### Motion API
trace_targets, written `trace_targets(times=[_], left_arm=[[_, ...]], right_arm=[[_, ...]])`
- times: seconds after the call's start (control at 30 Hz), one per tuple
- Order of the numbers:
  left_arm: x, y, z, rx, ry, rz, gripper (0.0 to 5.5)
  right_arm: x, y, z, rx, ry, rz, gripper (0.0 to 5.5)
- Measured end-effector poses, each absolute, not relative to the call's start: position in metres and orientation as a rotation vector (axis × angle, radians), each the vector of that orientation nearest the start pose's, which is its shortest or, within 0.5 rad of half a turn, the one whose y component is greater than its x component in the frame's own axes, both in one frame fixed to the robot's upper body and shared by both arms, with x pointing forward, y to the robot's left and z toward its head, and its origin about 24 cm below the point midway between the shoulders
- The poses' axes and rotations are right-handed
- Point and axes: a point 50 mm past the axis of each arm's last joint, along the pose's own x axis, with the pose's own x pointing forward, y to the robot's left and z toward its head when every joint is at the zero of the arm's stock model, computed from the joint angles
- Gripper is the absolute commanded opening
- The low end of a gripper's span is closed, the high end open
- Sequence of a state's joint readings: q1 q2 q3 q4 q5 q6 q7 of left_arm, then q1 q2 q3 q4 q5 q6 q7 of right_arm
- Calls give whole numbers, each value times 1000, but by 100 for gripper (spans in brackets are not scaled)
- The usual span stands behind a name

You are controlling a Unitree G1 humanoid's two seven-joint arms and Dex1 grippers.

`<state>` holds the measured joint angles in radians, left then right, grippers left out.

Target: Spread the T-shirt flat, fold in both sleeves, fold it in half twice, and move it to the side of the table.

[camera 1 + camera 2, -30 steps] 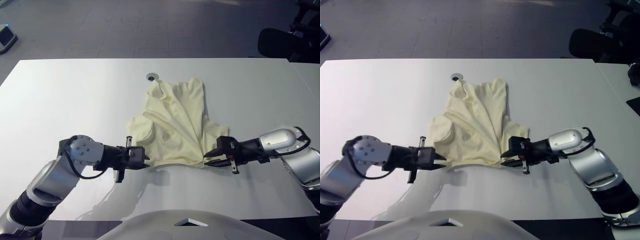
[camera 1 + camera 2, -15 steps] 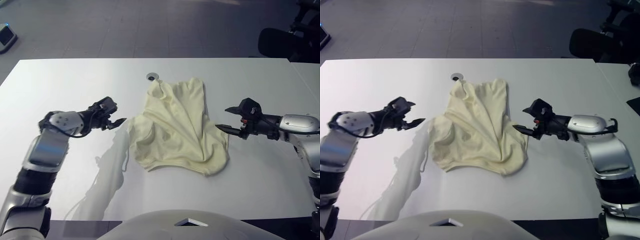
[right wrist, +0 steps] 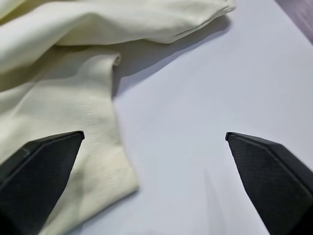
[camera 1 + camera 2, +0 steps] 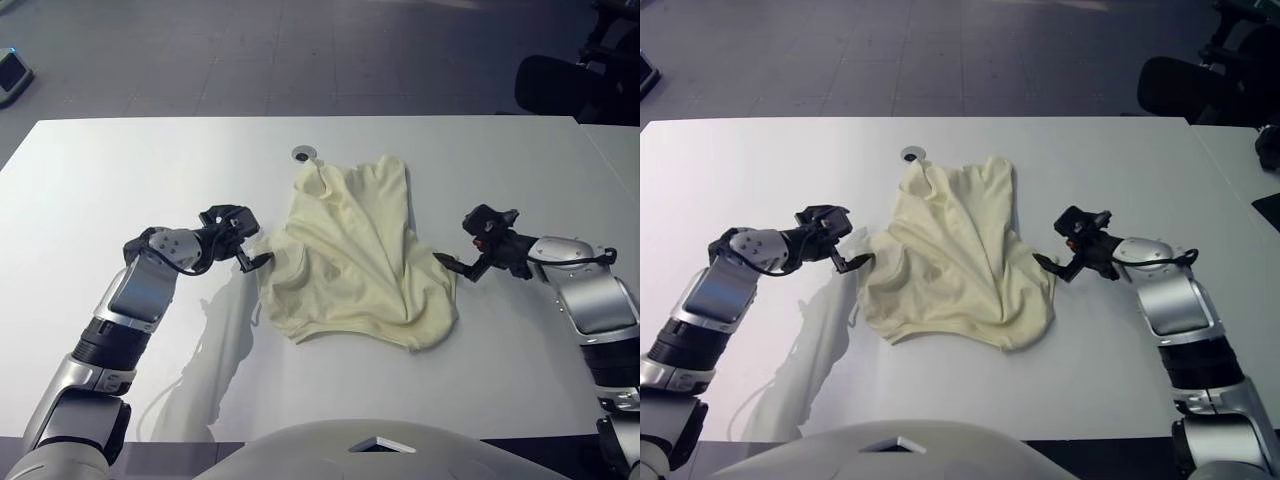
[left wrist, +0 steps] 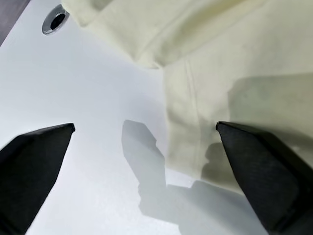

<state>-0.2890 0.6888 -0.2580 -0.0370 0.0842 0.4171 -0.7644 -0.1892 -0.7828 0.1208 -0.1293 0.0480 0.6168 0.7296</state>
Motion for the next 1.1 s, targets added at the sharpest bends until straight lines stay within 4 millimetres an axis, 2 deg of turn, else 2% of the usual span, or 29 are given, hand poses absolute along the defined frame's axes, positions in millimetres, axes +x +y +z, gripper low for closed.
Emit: trace_targets(times=[0.07,0.23,0.37,0.47,0.6,0.87,1.1], left_arm=[[281,201,79,751,454,-779,538],[280,217,82,815,487,-748,538],[267,238,84,849,542,-697,538],[256,246,84,846,579,-658,538],[242,245,83,822,602,-623,538],[221,237,80,800,632,-636,538],[196,246,82,799,714,-679,538]], right_arm=[[261,-241,83,-610,605,608,540],[258,-252,85,-717,623,590,540],[252,-266,85,-785,661,549,540],[249,-271,85,-809,681,539,540],[246,-271,86,-827,697,536,540],[212,-274,88,-835,780,559,540],[194,-277,89,-859,855,619,540]])
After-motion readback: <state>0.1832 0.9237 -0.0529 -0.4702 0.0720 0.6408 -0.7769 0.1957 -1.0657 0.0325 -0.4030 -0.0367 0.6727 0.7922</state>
